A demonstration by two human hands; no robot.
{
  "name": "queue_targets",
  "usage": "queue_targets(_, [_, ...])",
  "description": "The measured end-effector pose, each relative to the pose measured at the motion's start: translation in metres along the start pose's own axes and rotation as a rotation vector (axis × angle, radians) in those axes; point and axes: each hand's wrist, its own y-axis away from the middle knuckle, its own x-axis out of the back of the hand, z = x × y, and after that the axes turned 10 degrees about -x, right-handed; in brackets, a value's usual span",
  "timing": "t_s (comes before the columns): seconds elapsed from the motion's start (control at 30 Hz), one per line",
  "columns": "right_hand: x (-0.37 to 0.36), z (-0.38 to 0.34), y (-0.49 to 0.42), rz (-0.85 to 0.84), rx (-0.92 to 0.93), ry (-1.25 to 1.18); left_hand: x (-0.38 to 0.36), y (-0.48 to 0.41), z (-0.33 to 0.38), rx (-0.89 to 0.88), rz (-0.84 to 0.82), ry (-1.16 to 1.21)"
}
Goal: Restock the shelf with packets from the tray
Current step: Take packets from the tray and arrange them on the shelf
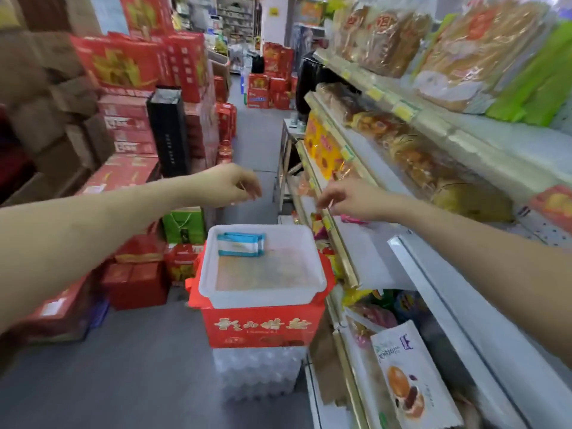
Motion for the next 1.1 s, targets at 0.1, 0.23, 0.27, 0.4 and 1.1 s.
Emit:
queue_targets(0.1, [-0.054,-0.013,-0.042,-0.095,0.01,0.001,-0.024,0.025,-0.049,0.102,0.015,-0.049])
queue_targets(0.23, [-0.126,-0.031,-0.095,-0.18,0.037,0.025,-0.047,0.049,-0.098,0.177,-0.002,-0.027])
queue_targets(0.27, [-0.144,-0.034,-0.108,-0.196,0.045,0.021,-0.049,0.053,-0.107,0.181,-0.004,-0.023])
queue_targets(0.4, [-0.201,-0.045,-0.158,-0.222,0.091,0.021,-0.049,0.071,-0.14,0.211,-0.013,-0.012])
queue_targets(1.1, [-0.278,-0.074,-0.218,-0.167,0.077,0.332,-0.045,0.129,-0.191,0.289,0.054,0.047])
